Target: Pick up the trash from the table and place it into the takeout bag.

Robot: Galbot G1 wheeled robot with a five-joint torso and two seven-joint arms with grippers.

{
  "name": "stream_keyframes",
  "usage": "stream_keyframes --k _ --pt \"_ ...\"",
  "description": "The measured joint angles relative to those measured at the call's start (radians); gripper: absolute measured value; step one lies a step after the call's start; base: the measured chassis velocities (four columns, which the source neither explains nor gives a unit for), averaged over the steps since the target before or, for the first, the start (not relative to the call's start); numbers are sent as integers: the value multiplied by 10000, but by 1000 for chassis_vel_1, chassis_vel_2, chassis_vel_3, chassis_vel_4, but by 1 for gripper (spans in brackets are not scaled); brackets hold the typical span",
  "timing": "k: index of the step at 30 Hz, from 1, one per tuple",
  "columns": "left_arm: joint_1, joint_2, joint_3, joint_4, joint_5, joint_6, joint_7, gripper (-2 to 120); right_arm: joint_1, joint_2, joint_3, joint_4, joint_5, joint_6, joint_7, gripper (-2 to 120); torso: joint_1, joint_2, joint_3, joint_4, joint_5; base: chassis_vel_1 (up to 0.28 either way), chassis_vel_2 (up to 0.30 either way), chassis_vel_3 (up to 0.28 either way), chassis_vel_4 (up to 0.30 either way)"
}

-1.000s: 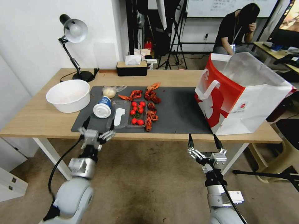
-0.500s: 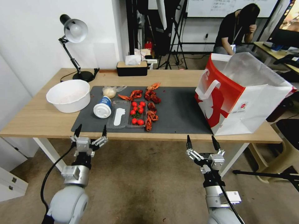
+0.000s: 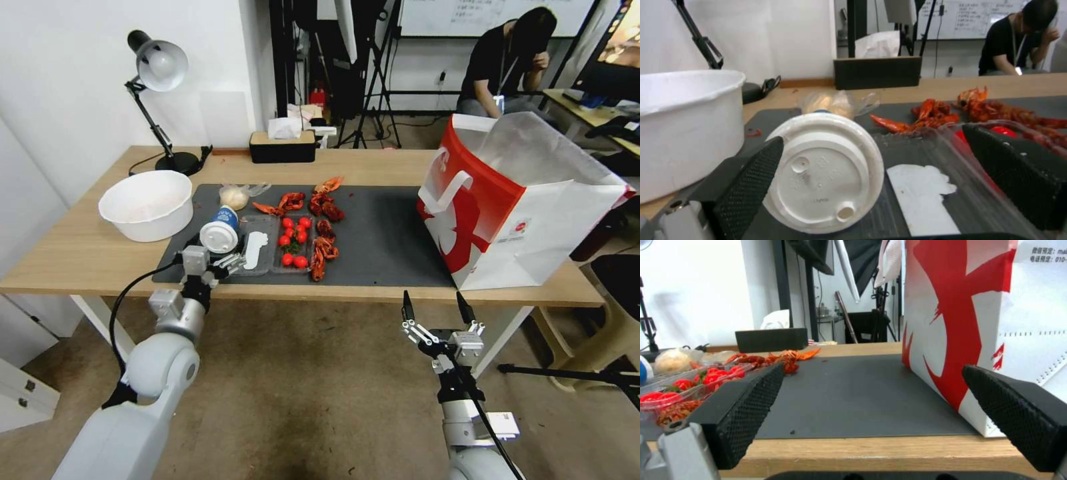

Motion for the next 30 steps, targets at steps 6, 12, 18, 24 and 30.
stream_keyframes --k 6,12,18,24,30 --pt "-376 -33 133 372 254 290 -493 100 -5 43 12 -64 -26 37 5 100 0 0 0 0 -2 0 0 0 0" --pt "-484 27 87 539 327 446 -838 100 -13 80 0 -110 -46 72 6 100 0 0 0 2 -3 0 0 0 0" --pt "-542 43 88 565 250 460 -844 100 -11 80 -1 -110 -48 74 5 100 0 1 0 2 -2 0 0 0 0" --pt "-638 52 110 624 124 538 -847 100 -9 79 -3 -111 -50 76 6 100 0 0 0 0 -2 0 0 0 0" --pt "-929 62 223 768 -68 875 -874 100 -39 95 -9 -109 -63 93 6 100 -1 1 -1 -1 -1 0 0 0 0"
